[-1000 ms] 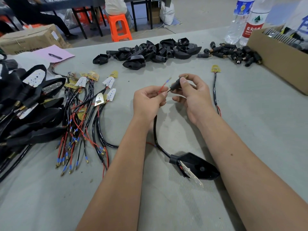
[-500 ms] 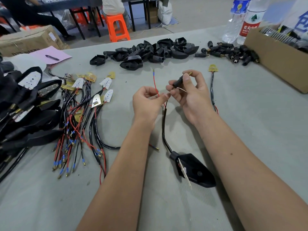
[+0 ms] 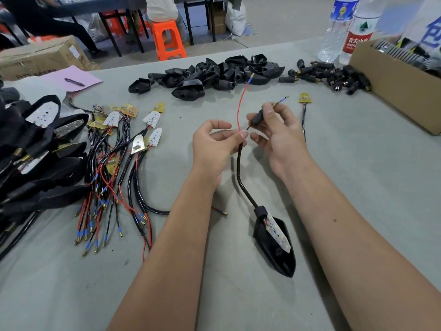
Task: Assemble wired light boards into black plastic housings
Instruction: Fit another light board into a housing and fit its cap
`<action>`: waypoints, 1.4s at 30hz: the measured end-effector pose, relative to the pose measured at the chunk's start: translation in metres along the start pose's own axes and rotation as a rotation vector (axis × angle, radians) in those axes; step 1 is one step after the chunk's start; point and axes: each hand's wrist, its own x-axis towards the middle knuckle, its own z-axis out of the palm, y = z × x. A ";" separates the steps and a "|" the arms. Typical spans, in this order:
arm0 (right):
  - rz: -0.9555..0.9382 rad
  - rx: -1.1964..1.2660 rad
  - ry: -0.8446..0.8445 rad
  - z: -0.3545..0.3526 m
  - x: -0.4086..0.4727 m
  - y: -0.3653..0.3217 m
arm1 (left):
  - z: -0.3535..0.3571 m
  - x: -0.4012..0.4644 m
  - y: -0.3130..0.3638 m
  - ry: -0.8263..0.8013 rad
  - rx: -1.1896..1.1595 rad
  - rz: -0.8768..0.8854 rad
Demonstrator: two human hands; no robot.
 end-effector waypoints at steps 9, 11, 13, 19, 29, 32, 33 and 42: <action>0.024 -0.094 0.006 0.002 0.002 0.002 | -0.001 0.001 -0.004 0.044 0.113 0.067; 0.006 -0.099 0.044 0.002 0.002 0.003 | -0.001 0.001 -0.003 0.007 0.137 0.066; -0.002 -0.107 0.063 0.001 0.002 0.004 | -0.001 0.000 0.001 -0.029 0.133 0.050; 0.000 -0.149 0.080 0.004 0.002 0.007 | -0.012 0.003 0.020 -0.090 -0.345 -0.053; 0.037 0.019 0.154 0.003 0.005 0.006 | -0.010 0.011 0.010 0.159 0.133 0.214; 0.051 0.063 0.160 0.003 0.005 0.005 | -0.002 0.008 0.002 0.148 0.315 0.320; 0.054 0.074 0.155 0.003 0.005 0.005 | -0.001 0.008 0.000 0.151 0.380 0.352; 0.071 0.182 0.147 0.000 0.007 0.005 | 0.007 0.005 0.002 0.239 0.294 0.350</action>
